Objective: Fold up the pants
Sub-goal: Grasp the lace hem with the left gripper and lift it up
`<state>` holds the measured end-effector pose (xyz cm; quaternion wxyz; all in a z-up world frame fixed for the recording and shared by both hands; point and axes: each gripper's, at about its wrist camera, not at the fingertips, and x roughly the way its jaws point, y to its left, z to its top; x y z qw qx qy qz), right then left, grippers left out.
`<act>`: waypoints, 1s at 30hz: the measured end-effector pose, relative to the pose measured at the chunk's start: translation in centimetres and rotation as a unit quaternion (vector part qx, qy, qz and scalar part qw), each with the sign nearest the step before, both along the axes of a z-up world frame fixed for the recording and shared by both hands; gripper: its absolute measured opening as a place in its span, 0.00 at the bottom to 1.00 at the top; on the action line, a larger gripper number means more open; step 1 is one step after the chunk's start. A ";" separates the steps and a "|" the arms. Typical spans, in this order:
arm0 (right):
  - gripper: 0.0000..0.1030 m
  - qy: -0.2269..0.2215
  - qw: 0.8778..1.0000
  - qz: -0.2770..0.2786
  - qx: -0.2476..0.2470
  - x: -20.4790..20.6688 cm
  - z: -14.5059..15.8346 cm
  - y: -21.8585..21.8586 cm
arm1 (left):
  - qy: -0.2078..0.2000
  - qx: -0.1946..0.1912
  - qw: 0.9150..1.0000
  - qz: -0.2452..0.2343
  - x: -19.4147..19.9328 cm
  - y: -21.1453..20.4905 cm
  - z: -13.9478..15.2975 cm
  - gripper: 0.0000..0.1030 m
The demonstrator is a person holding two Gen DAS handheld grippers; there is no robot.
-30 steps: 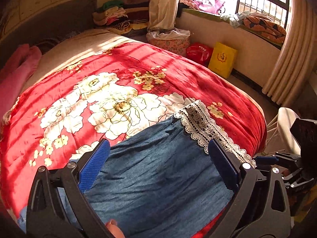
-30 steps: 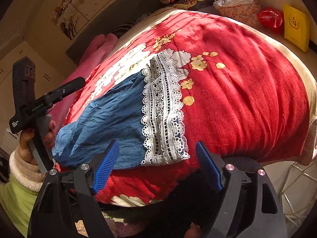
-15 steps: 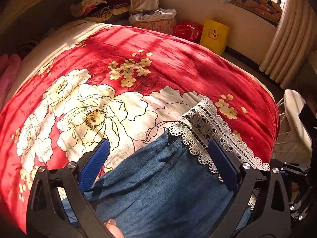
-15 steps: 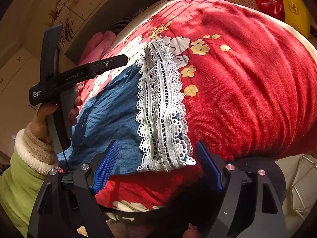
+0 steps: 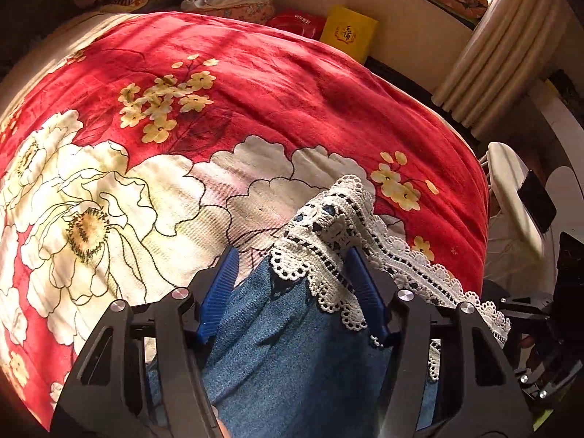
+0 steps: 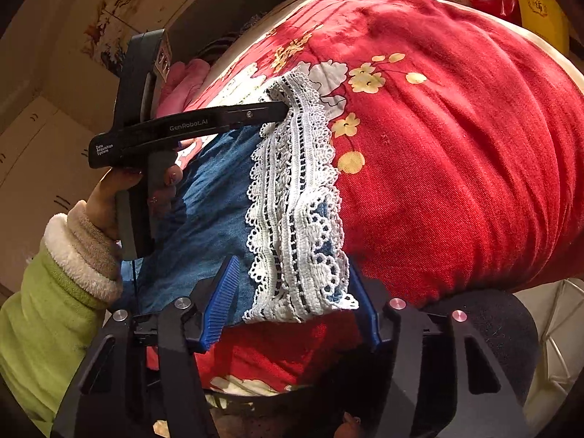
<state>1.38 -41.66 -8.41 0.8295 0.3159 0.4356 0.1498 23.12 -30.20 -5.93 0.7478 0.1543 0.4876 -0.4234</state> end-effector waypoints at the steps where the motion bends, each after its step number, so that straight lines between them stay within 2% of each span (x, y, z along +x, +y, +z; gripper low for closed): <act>1: 0.40 -0.001 1.000 0.008 0.009 0.1 0.0 0.3 | 0.004 -0.001 1.000 -0.003 -0.1 -0.1 -0.2 0.39; 3: 0.32 -0.006 1.000 0.011 0.011 0.3 0.3 0.8 | 0.008 -0.003 1.000 -0.005 -0.3 -0.2 -0.4 0.31; 5: 0.30 -0.012 1.000 0.005 0.003 0.3 0.7 1.2 | 0.000 -0.006 1.000 -0.002 -0.5 0.2 -0.1 0.21; 7: 0.29 -0.027 1.000 0.001 -0.008 0.0 1.5 1.4 | 0.005 -0.027 1.000 0.003 -0.2 1.0 0.6 0.13; 10: 0.29 -0.055 0.998 0.002 -0.021 -0.6 3.2 1.8 | 0.012 -0.068 0.998 0.011 0.1 2.6 2.2 0.12; 15: 0.29 -0.117 0.991 0.029 -0.064 -1.6 7.1 4.1 | -0.002 -0.132 0.991 0.012 -0.3 5.6 5.4 0.12; 21: 0.29 -0.170 0.975 0.090 -0.110 -1.8 10.5 9.2 | -0.020 -0.180 0.983 0.034 -1.1 11.1 8.2 0.12; 25: 0.29 -0.177 0.965 0.140 -0.134 -0.6 10.6 13.5 | -0.019 -0.197 0.978 0.069 -1.3 16.0 8.3 0.12; 30: 0.29 -0.150 0.955 0.203 -0.157 0.6 8.5 19.2 | 0.001 -0.192 0.974 0.123 -1.5 20.9 6.0 0.12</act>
